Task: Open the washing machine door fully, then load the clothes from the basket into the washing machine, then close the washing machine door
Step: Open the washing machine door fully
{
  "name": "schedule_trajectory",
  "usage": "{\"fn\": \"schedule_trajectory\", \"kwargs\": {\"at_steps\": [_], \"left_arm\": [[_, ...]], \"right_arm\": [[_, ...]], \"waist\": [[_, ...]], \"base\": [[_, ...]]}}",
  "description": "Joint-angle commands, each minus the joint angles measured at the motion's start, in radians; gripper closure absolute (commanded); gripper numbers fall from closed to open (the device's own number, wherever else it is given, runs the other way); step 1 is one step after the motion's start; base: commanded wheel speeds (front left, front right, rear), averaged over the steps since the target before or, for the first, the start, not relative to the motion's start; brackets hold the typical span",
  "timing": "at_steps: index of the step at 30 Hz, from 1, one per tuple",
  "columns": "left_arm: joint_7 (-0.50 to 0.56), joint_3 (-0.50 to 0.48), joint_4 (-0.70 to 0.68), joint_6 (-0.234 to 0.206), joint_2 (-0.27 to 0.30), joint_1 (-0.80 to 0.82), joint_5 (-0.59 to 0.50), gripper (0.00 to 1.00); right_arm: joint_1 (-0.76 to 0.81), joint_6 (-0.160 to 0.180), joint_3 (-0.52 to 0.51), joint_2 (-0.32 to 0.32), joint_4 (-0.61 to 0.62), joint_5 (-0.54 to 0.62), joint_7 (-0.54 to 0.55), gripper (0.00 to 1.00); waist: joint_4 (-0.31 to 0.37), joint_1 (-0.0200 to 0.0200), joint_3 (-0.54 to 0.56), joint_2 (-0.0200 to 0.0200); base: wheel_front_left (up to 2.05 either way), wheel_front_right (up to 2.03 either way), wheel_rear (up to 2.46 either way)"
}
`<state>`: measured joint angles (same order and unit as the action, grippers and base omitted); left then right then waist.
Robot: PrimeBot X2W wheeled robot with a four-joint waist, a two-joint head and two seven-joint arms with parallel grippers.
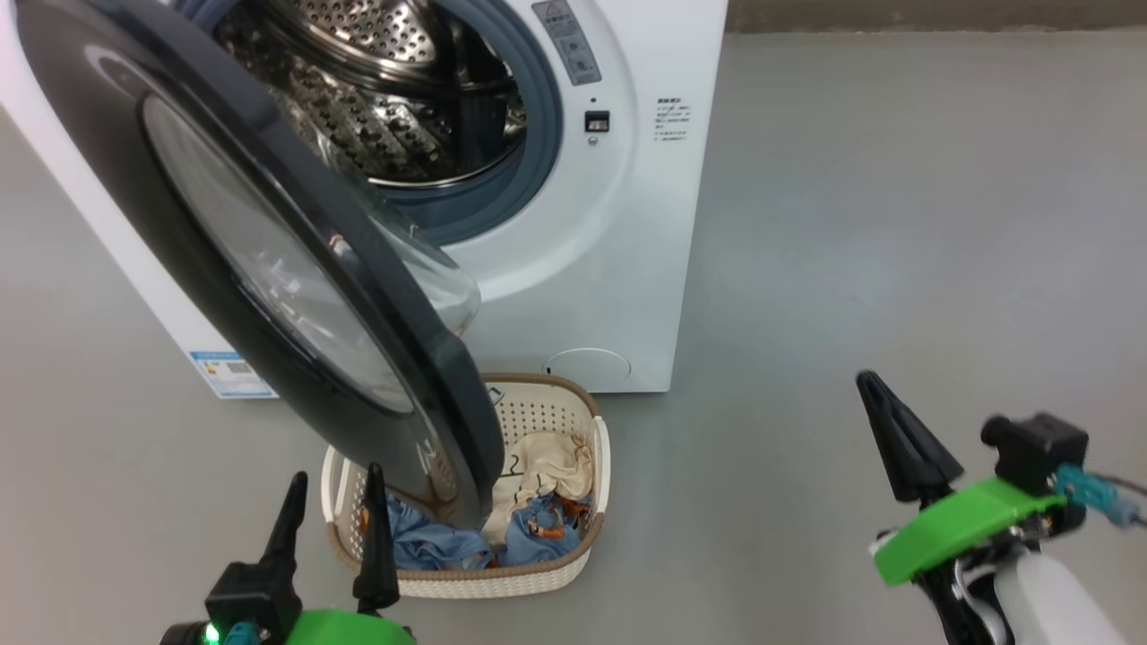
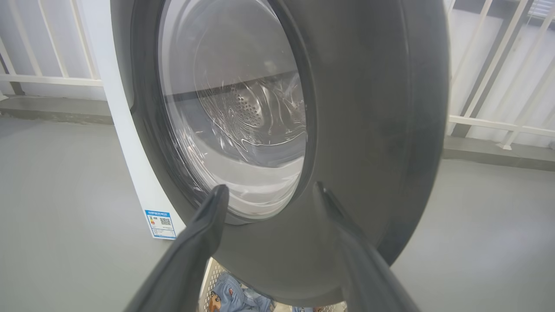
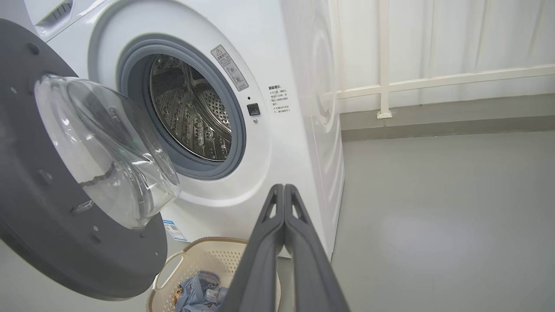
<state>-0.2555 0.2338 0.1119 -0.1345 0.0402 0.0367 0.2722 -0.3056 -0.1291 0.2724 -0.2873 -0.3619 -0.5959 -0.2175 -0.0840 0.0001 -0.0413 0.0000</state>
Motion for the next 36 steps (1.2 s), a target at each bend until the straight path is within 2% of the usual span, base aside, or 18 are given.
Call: {"fn": "schedule_trajectory", "kwargs": {"at_steps": [1,8,10,11,12,13,36], "left_arm": [[-0.006,-0.044,-0.028,0.004,0.01,0.005,-0.01,0.0],[-0.006,-0.066,-0.033,0.014,0.01,-0.019,-0.014,0.0],[-0.006,-0.065,-0.034,0.014,0.01,-0.022,-0.012,0.0],[-0.006,-0.065,-0.035,0.013,0.01,-0.023,-0.012,0.0],[-0.006,-0.064,-0.035,0.013,0.01,-0.025,-0.012,0.0],[-0.006,-0.062,-0.035,0.013,0.01,-0.026,-0.011,0.0],[-0.006,-0.037,-0.027,0.044,0.01,-0.035,0.002,0.0]], "right_arm": [[0.051,-0.002,-0.045,0.032,0.063,0.07,-0.007,1.0],[0.274,-0.002,-0.263,0.201,0.285,0.322,0.048,1.0],[0.31,-0.002,-0.287,0.219,0.319,0.354,0.061,1.0],[0.324,-0.002,-0.295,0.225,0.331,0.366,0.065,0.62],[0.335,-0.002,-0.303,0.229,0.343,0.383,0.063,0.16],[0.345,-0.002,-0.305,0.232,0.35,0.391,0.069,0.0],[0.361,-0.002,-0.3,0.237,0.372,0.402,0.066,0.0]], "waist": [[0.021,-0.0001,0.021,0.0],[0.034,-0.0001,0.033,0.0],[0.036,-0.0001,0.034,0.0],[0.038,-0.0001,0.034,0.0],[0.04,-0.0001,0.035,0.0],[0.041,-0.0001,0.035,0.0],[0.052,-0.0001,0.033,0.0]], "base": [[0.0,0.0,0.0],[0.0,0.0,0.0],[0.0,0.0,0.0],[0.0,0.0,0.0],[0.0,0.0,0.0],[0.0,0.0,0.0],[0.0,0.0,0.0]]}}
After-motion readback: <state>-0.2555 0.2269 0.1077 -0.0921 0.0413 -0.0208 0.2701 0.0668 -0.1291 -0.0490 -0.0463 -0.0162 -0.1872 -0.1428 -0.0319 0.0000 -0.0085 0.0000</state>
